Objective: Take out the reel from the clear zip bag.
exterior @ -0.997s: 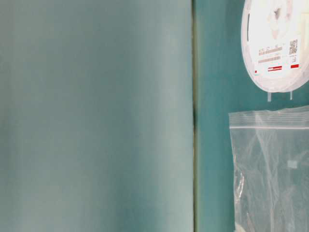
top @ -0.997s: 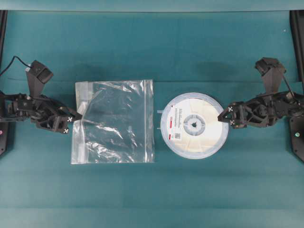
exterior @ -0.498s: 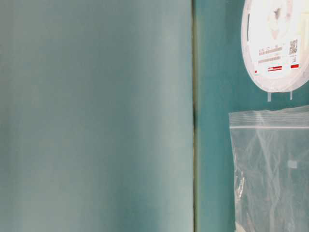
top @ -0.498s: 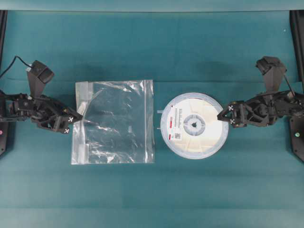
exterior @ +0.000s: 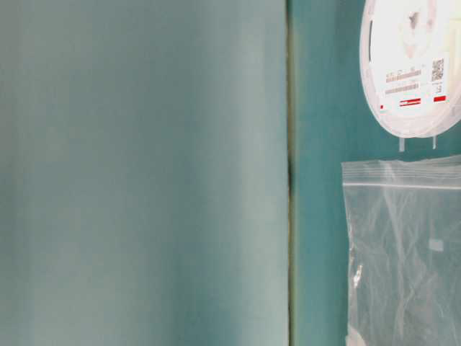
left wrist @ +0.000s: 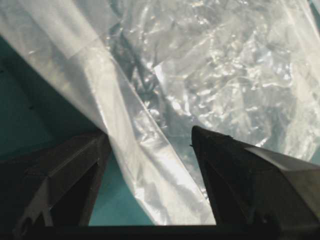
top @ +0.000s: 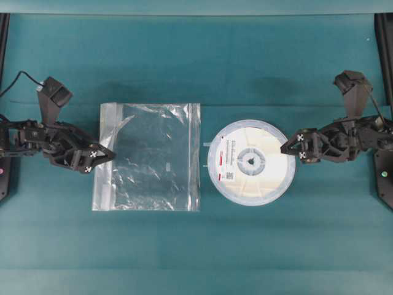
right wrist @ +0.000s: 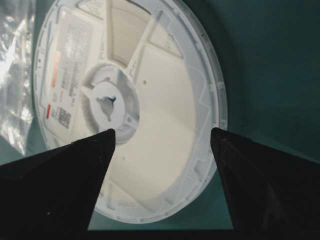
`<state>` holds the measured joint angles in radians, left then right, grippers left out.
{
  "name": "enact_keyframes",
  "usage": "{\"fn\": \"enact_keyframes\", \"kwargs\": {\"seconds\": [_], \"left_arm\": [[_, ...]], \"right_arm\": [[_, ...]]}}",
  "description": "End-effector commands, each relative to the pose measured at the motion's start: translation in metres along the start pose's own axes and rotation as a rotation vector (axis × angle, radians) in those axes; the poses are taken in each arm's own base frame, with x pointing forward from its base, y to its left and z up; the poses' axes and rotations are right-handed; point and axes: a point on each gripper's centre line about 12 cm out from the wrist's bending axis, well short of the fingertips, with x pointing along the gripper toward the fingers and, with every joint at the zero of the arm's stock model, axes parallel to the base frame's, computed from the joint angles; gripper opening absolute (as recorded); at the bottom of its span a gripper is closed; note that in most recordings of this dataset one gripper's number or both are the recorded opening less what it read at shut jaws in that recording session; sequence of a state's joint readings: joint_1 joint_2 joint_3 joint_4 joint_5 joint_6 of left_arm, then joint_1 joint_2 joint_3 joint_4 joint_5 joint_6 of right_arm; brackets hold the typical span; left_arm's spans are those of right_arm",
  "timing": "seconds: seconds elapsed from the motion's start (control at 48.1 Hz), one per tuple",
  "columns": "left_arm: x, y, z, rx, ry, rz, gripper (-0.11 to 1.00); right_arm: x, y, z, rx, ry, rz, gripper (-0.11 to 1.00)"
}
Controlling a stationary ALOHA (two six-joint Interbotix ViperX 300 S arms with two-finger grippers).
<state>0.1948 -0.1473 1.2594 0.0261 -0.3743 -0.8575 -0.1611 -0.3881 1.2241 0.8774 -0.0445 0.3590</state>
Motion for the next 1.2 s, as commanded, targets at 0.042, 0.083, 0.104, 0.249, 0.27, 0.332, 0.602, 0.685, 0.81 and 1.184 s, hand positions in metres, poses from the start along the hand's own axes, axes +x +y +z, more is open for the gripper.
{"fn": "enact_keyframes", "kwargs": {"seconds": [0.042,0.083,0.104,0.249,0.27,0.332,0.602,0.685,0.81,1.184], "left_arm": [[-0.003,-0.005,0.007,-0.006,-0.017,-0.011,0.88],[-0.006,-0.006,0.008,-0.004,-0.016,-0.009,0.88],[-0.007,-0.008,0.009,-0.004,-0.018,-0.011,0.88],[-0.018,-0.02,0.02,0.006,-0.046,-0.041,0.88],[-0.02,-0.022,0.022,0.008,-0.051,-0.047,0.88],[-0.026,-0.027,0.026,0.008,-0.065,-0.061,0.88],[-0.064,-0.046,0.044,0.103,-0.147,-0.131,0.87],[-0.076,-0.048,0.046,0.127,-0.152,-0.13,0.87],[-0.096,-0.05,0.048,0.159,-0.176,-0.143,0.87],[-0.129,-0.061,0.055,0.261,-0.289,-0.232,0.87]], "right_arm": [[-0.004,0.009,0.004,0.001,-0.018,0.039,0.93],[-0.005,0.01,0.004,0.001,-0.019,0.044,0.93],[-0.006,0.01,0.005,0.001,-0.021,0.048,0.93],[-0.01,0.014,0.005,-0.009,-0.024,0.069,0.93],[-0.011,0.014,0.006,-0.012,-0.026,0.071,0.93],[-0.013,0.017,0.007,-0.026,-0.029,0.085,0.93],[-0.031,0.032,0.011,-0.104,-0.058,0.177,0.93],[-0.038,0.037,0.013,-0.121,-0.075,0.212,0.93],[-0.05,0.044,0.015,-0.165,-0.104,0.265,0.93],[-0.074,0.07,0.021,-0.446,-0.197,0.369,0.93]]}}
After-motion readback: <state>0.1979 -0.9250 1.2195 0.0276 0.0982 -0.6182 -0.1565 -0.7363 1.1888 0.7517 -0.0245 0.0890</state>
